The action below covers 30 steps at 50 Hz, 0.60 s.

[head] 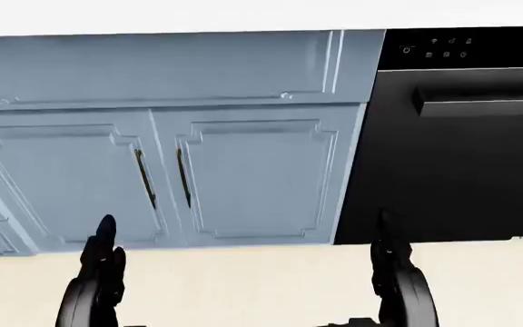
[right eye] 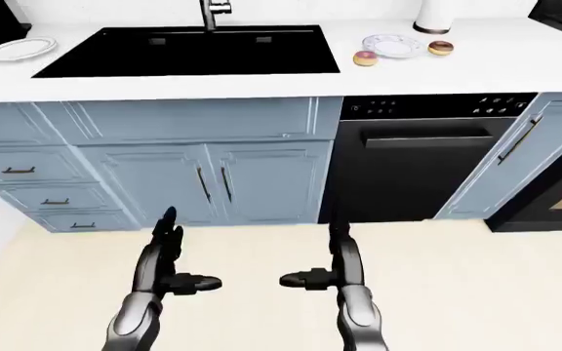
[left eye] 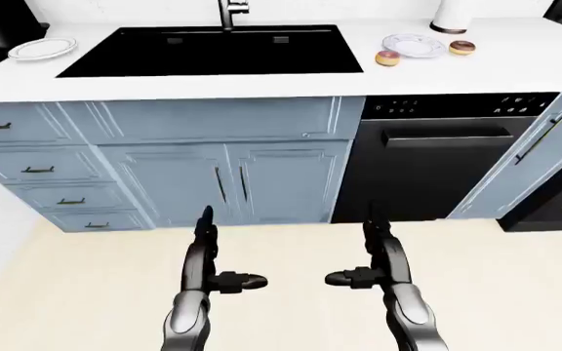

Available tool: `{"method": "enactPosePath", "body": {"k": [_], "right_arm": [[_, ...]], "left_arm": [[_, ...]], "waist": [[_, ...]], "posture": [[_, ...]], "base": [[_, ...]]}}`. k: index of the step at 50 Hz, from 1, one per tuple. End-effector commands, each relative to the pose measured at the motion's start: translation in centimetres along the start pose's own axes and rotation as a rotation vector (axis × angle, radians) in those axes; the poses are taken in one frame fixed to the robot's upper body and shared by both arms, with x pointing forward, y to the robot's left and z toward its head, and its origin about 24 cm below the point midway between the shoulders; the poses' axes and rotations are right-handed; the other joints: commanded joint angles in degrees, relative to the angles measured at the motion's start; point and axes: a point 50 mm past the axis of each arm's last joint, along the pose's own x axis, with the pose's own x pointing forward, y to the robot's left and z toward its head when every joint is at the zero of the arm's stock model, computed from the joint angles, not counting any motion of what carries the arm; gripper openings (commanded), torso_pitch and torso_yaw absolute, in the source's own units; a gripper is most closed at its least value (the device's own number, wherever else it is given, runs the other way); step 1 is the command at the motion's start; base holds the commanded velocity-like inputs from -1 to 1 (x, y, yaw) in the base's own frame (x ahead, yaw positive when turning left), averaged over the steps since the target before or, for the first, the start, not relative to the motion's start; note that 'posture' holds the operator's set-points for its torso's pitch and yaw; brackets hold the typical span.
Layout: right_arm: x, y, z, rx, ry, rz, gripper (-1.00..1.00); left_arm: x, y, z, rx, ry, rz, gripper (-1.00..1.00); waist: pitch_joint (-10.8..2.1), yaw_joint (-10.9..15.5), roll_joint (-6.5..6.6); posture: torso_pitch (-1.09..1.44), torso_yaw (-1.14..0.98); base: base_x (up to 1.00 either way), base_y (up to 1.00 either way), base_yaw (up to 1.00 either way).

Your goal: Place the pastries on the plates.

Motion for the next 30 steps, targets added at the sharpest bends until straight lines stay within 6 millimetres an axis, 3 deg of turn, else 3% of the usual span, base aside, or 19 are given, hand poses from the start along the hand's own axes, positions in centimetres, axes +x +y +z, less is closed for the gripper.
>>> {"method": "enactPosePath", "body": {"k": [1,3,4,5,7,9,13,15,21,23,24,25,26,27,30], "right_arm": [[-0.2,0.2,4.6,-0.027,-0.183,-0.002,1.0],[-0.4,0.3,5.5,-0.033,-0.199,-0.001,1.0],[-0.4,0.2,6.1,-0.034,-0.212,-0.012,1.0],[-0.4,0.2,6.5,-0.029,-0.215,-0.011,1.0],[-0.4,0.3,7.1,-0.034,-0.227,-0.013,1.0],[-0.5,0.3,7.7,-0.033,-0.244,-0.014,1.0],[-0.8,0.3,8.4,-0.035,-0.263,-0.01,1.0],[-0.9,0.3,8.8,-0.03,-0.275,-0.009,1.0],[-1.1,-0.1,10.2,-0.032,-0.307,-0.016,1.0],[-1.1,-0.2,10.6,-0.043,-0.317,-0.015,1.0],[-1.0,-0.4,11.0,-0.037,-0.323,-0.024,1.0],[-1.0,-0.6,11.5,-0.037,-0.333,-0.031,1.0],[-0.9,-0.6,11.8,-0.032,-0.337,-0.03,1.0],[-0.9,-0.5,12.3,-0.044,-0.346,-0.026,1.0],[-0.9,-0.8,13.2,-0.055,-0.36,-0.03,1.0]], "left_arm": [[0.3,0.0,4.8,0.025,-0.194,-0.015,1.0],[0.4,0.1,5.6,0.043,-0.205,-0.011,1.0],[0.3,0.2,6.1,0.05,-0.209,-0.01,1.0],[0.2,0.2,6.6,0.05,-0.219,-0.012,1.0],[0.2,0.2,6.9,0.051,-0.227,-0.012,1.0],[0.1,0.3,7.7,0.04,-0.245,-0.013,1.0],[-0.1,0.4,9.2,0.056,-0.265,-0.019,1.0],[-0.2,0.6,9.9,0.051,-0.275,-0.019,1.0],[-0.4,1.2,11.7,0.061,-0.32,-0.012,1.0],[-0.3,1.4,12.4,0.066,-0.33,-0.007,1.0],[-0.2,1.4,12.8,0.076,-0.337,-0.007,1.0],[-0.1,1.4,13.4,0.073,-0.347,-0.007,1.0],[-0.1,1.5,13.8,0.076,-0.353,-0.009,1.0],[0.0,1.6,14.4,0.083,-0.362,-0.008,1.0],[0.1,1.8,15.4,0.09,-0.382,-0.001,1.0]], "waist": [[-0.05,-0.12,-0.45],[-3.71,0.37,-0.08],[-2.03,0.34,-0.19],[-1.34,0.32,-0.42],[-4.69,0.32,-0.28],[-3.63,0.57,0.74],[-4.15,1.0,3.34],[-3.52,1.22,4.26],[-3.17,1.96,1.13],[-3.53,1.85,-1.48],[-4.23,1.71,-4.0],[-5.28,2.0,-5.37],[-3.89,0.75,-3.77],[-3.4,1.31,-3.52],[-3.55,0.89,-1.52]], "posture": [[0.0,0.0],[0.0,0.0],[0.0,0.0],[0.0,0.0],[0.0,0.0],[0.0,0.0],[0.0,0.0],[0.0,0.0],[0.0,0.0],[0.0,0.0],[0.0,0.0],[0.0,0.0],[0.0,0.0],[0.0,0.0],[0.0,0.0]], "base": [[0.0,0.0,0.0],[0.0,0.0,0.0],[0.0,0.0,0.0],[0.0,0.0,0.0],[0.0,-0.04,0.0],[0.0,-0.32,0.0],[0.0,-0.63,0.0],[0.0,-0.94,0.0],[0.0,-0.85,0.0],[0.0,-0.82,0.0],[0.0,-0.8,0.0],[0.0,-0.8,0.0],[0.0,-0.81,0.0],[0.0,-0.82,0.0],[0.0,-0.81,0.0]]}}
